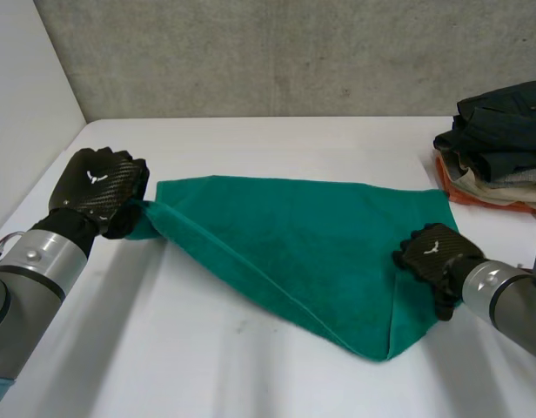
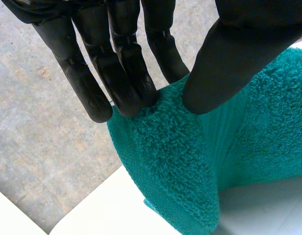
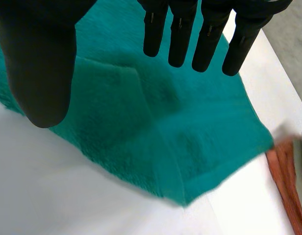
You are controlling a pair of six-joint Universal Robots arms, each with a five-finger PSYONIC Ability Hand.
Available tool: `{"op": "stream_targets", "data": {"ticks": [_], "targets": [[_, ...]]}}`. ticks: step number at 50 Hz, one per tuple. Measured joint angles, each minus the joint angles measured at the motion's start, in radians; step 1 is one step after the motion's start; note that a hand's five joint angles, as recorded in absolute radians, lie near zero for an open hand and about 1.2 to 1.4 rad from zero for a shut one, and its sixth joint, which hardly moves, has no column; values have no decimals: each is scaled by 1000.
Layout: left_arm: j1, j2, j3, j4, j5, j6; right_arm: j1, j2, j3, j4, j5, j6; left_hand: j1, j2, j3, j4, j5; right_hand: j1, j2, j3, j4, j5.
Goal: Fold the laundry.
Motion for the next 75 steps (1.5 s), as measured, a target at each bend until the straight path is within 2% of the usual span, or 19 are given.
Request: {"op": "stream_targets", "data": {"ticks": [18, 20, 23, 27, 33, 39, 43, 50, 55, 57, 58, 60, 62, 66, 69, 72, 75], "targets": [[5, 0, -3, 0, 1, -2, 34, 93, 5, -74, -7, -84, 0, 0, 0, 0, 0, 124, 116, 119, 146, 164], [5, 0, -3, 0, 1, -2, 31, 103, 5, -86, -6, -88, 0, 0, 0, 0, 0, 269, 298, 279, 303, 319], [6, 0, -3, 0, 0, -2, 27, 111, 8, -115, -2, -87, 0, 0, 0, 0, 0, 348, 710, 699, 714, 729], [8, 2, -1, -1, -2, -3, 22, 97, 18, -186, 13, -72, 0, 0, 0, 0, 0, 348, 758, 771, 802, 816], [12, 28, 10, -7, -7, -3, 22, -31, 28, -249, 60, -48, 0, 0, 0, 0, 0, 348, 760, 772, 805, 817], [14, 115, 37, -59, -6, -3, 22, -201, -4, -185, 102, -42, 0, 0, 0, 0, 0, 348, 760, 773, 805, 819], [15, 201, 74, -135, -4, -4, 10, -305, -81, -20, 112, -40, 0, 0, 0, 0, 0, 348, 762, 774, 805, 821], [16, 299, 111, -234, 0, -16, -25, -383, -192, 280, 101, -38, 0, 0, 0, 0, 0, 348, 762, 774, 806, 824], [19, 289, 78, -245, 2, -19, -46, -350, -175, 368, 80, -35, 0, 0, 0, 0, 0, 348, 762, 774, 806, 824], [20, 260, 54, -239, 2, -19, -57, -310, -152, 358, 66, -30, 0, 0, 0, 0, 0, 419, 692, 700, 728, 746], [20, 253, 50, -237, 2, -18, -59, -297, -144, 349, 61, -27, 0, 0, 0, 0, 0, 489, 611, 624, 651, 669], [19, 200, 31, -224, 2, -16, -69, -233, -105, 264, 44, -1, 0, 0, 0, 0, 0, 245, 269, 281, 323, 332], [18, 149, 22, -211, 1, -14, -72, -188, -71, 163, 36, 31, 0, 0, 0, 0, 0, 104, 108, 119, 142, 142], [17, 87, 23, -189, 0, -14, -70, -139, -28, -16, 30, 100, 0, 0, 0, 0, 0, 90, 83, 84, 103, 94], [17, 72, 27, -179, 0, -16, -67, -103, -32, -81, 25, 148, 0, 0, 0, 0, 0, 90, 83, 84, 103, 93], [16, 70, 29, -174, 0, -18, -63, -69, -54, -98, 21, 177, 0, 0, 0, 0, 0, 90, 83, 84, 103, 93], [10, 76, 28, -169, -1, -21, -31, 43, -156, -68, 7, 228, 0, 0, 0, 0, 0, 90, 83, 84, 103, 93]]}}
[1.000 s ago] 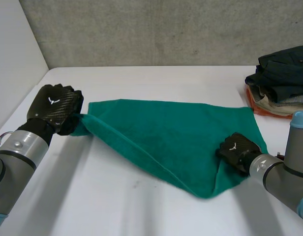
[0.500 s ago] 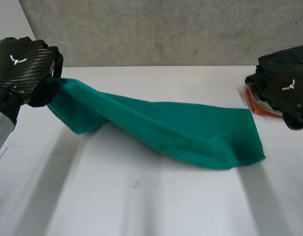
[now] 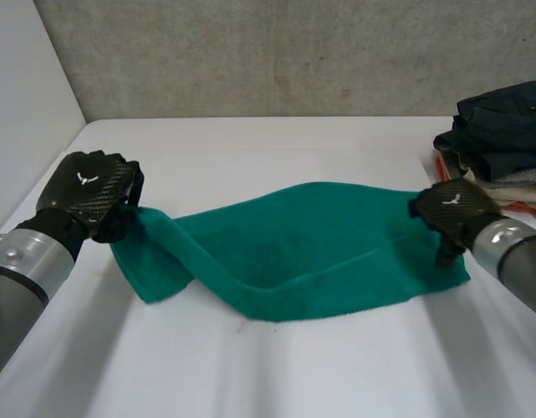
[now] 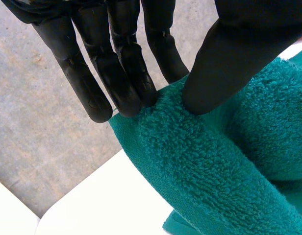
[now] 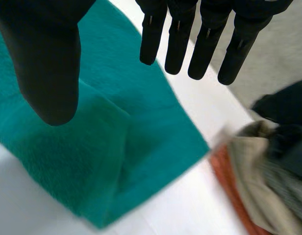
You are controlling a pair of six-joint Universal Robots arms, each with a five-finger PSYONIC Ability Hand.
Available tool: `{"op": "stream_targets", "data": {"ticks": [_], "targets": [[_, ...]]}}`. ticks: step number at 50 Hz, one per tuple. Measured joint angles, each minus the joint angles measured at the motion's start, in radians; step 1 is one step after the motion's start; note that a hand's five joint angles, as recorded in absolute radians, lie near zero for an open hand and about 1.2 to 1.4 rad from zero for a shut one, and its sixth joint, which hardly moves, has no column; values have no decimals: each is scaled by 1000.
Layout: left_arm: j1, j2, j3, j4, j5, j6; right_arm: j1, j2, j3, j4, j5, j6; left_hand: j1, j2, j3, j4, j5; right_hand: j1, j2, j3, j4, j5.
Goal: Fold the laundry.
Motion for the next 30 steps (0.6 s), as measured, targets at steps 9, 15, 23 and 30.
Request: {"op": "stream_targets", "data": {"ticks": [9, 15, 23, 30], "targets": [[-6, 8, -10, 0, 0, -1, 61, 222, -248, 176, -11, 13, 0, 0, 0, 0, 0, 0, 0, 0, 0, 1], [2, 6, -14, 0, 0, -2, 65, 325, -358, 242, -9, 11, 0, 0, 0, 0, 0, 0, 0, 0, 0, 3], [8, 4, -11, 10, 1, -2, 62, 362, -381, 221, -4, 12, 0, 0, 0, 0, 0, 90, 90, 92, 96, 121], [7, 4, -8, 29, 1, -2, 62, 368, -375, 182, -3, 15, 0, 0, 0, 0, 0, 616, 640, 630, 636, 662]]}}
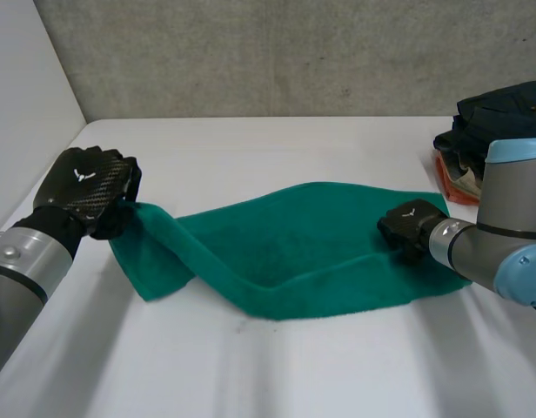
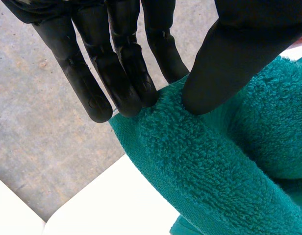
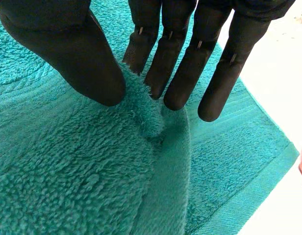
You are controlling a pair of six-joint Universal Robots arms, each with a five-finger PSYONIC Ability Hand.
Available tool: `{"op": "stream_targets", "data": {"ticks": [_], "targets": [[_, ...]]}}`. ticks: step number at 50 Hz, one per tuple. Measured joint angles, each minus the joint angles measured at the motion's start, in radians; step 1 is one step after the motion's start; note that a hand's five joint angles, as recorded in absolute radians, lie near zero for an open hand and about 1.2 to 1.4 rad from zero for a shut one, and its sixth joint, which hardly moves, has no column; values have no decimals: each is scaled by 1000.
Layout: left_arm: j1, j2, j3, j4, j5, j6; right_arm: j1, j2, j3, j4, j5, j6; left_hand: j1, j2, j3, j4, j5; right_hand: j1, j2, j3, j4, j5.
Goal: Fold the laundry.
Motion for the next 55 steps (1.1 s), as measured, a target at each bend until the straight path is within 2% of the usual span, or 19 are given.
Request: {"op": "stream_targets", "data": {"ticks": [7, 15, 19, 26, 32, 35, 39, 43, 48, 51, 55], "targets": [[-2, 2, 6, 2, -1, 1, 1, -36, 26, -21, 0, 5, 0, 0, 0, 0, 0, 8, 39, 58, 65, 32], [-4, 22, 18, -3, -3, 2, -28, -176, 86, 29, 3, -10, 0, 0, 0, 0, 0, 8, 39, 58, 65, 32], [-4, 52, 21, -11, -3, 4, -74, -278, 131, 161, 3, -68, 0, 0, 0, 0, 0, 8, 39, 58, 65, 32], [0, 101, 8, -66, -2, 10, -186, -497, 270, 445, 5, -324, 0, 0, 0, 0, 0, 8, 39, 60, 65, 32], [6, 111, -11, -151, 1, 18, -213, -606, 366, 466, -10, -409, 0, 0, 0, 0, 0, 8, 39, 60, 65, 32], [10, 89, -18, -181, 3, 36, -208, -610, 405, 424, -12, -414, 0, 0, 0, 0, 0, 8, 39, 60, 65, 32], [14, 0, -1, -188, 5, 92, -187, -533, 406, 335, 6, -401, 0, 0, 0, 0, 0, 8, 39, 60, 65, 32], [16, -163, 97, -172, 7, 206, -136, -382, 309, 210, 85, -345, 0, 0, 0, 0, 0, 8, 39, 60, 66, 32], [-6, -330, 342, -132, 6, 285, -47, -263, 53, 74, 218, -232, 0, 0, 1, 0, 0, 8, 39, 61, 66, 32], [-27, -386, 519, -81, 0, 260, -13, -239, -88, -38, 255, -166, 0, 0, 1, 0, 0, 8, 39, 61, 66, 32], [-44, -421, 744, 43, -21, 150, 9, -240, -217, -274, 274, -63, 0, 0, 1, 0, 0, 8, 39, 61, 66, 32]]}}
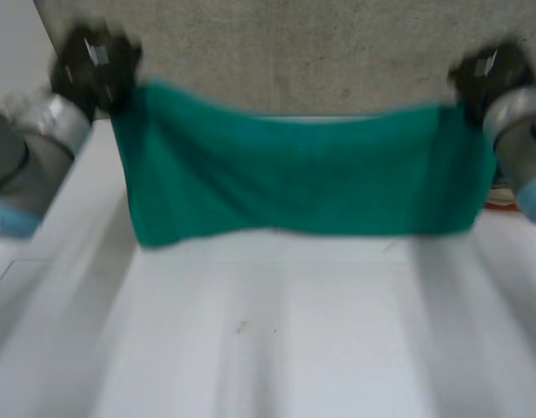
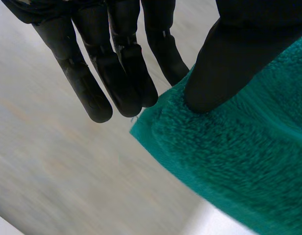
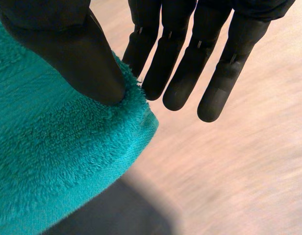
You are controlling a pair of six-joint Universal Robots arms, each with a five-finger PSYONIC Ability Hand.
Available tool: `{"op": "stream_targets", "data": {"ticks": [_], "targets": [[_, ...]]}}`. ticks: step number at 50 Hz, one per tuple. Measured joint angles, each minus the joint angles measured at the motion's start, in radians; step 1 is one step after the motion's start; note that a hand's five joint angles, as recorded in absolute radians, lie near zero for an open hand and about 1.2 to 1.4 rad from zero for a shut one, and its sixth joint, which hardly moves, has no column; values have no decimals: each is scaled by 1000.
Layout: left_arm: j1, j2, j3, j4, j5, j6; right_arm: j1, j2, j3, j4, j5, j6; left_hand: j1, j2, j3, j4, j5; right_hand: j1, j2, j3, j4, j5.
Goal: Fold the laundry.
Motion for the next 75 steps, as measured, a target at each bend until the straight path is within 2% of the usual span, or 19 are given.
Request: {"op": "stream_targets", "data": {"ticks": [7, 11, 20, 28, 34, 38, 43, 48, 53, 57, 64, 69, 75], "targets": [[15, -6, 171, 280, -88, -227, 5, -27, -26, -466, 0, 127, 0, 0, 0, 0, 0, 0, 0, 1, 1, 0], [29, -6, 154, 344, -127, -286, 8, -22, 0, -578, -6, 143, 0, 0, 0, 0, 0, 0, 0, 1, 1, 6], [30, -4, -84, 240, -134, -293, 22, 33, 117, -553, -40, 138, 0, 0, 0, 0, 0, 0, 0, 1, 1, 6], [22, 4, -410, 206, -79, -275, 17, 76, 321, -389, -142, 125, 0, 0, 0, 0, 0, 0, 0, 3, 1, 6], [24, 30, -619, 178, -18, -178, 11, 66, 478, -229, -174, 68, 0, 0, 0, 0, 0, 0, 0, 3, 1, 6], [33, 105, -746, 77, 1, -34, 8, 3, 572, -84, -168, -26, 0, 0, 0, 0, 0, 0, 0, 3, 1, 6], [74, 260, -867, -194, 4, 166, -24, -152, 689, 173, -145, -206, 0, 0, 0, 0, 0, 0, 0, 3, 1, 6], [131, 399, -933, -462, 9, 310, -67, -285, 780, 360, -124, -353, 0, 0, 0, 0, 0, 0, 2, 3, 1, 6], [174, 475, -943, -564, 23, 405, -80, -329, 815, 394, -120, -409, 0, 0, 0, 0, 0, 0, 5, 3, 1, 6], [180, 472, -910, -495, 41, 422, -72, -294, 795, 303, -117, -392, 0, 0, 0, 0, 0, 0, 5, 3, 1, 6], [112, 299, -784, -191, 52, 341, -22, -113, 657, -17, -94, -264, 0, 0, 0, 0, 0, 0, 5, 3, 1, 6], [48, 127, -660, -25, -20, 266, 18, 35, 515, -196, -64, -201, 0, 0, 0, 0, 0, 0, 5, 3, 1, 6], [-9, -56, -488, 64, -129, 235, 43, 194, 336, -321, -24, -196, 0, 0, 0, 0, 0, 0, 5, 3, 1, 6]]}}
